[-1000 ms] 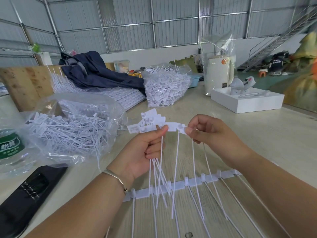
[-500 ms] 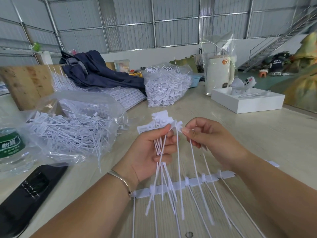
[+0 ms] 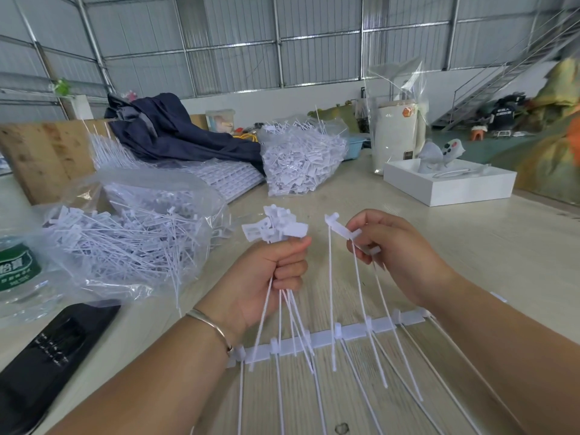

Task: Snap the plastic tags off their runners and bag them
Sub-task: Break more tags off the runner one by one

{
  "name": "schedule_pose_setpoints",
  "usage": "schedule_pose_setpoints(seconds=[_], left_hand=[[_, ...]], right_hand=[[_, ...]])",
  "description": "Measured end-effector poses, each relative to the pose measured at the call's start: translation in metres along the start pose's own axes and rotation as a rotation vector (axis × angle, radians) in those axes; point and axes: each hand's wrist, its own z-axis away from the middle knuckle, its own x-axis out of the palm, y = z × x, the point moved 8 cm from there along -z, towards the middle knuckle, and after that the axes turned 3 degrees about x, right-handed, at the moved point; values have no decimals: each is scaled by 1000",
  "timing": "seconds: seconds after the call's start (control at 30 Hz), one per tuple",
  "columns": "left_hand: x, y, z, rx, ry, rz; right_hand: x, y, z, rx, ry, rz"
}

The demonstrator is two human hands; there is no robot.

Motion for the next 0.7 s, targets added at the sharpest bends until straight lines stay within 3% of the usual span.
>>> schedule_pose_setpoints(seconds=[0.3,0.53,0.7], left_hand=[[-10,-5,1,-37,133,-137],[-8,-8,0,-57,98,-101],[-5,-4,4,-43,39,-244]], right_hand=[[1,-1,0,-60,-42,75],[3,1,-1,-78,-87,74],[2,2,-2,-81,-89,86]])
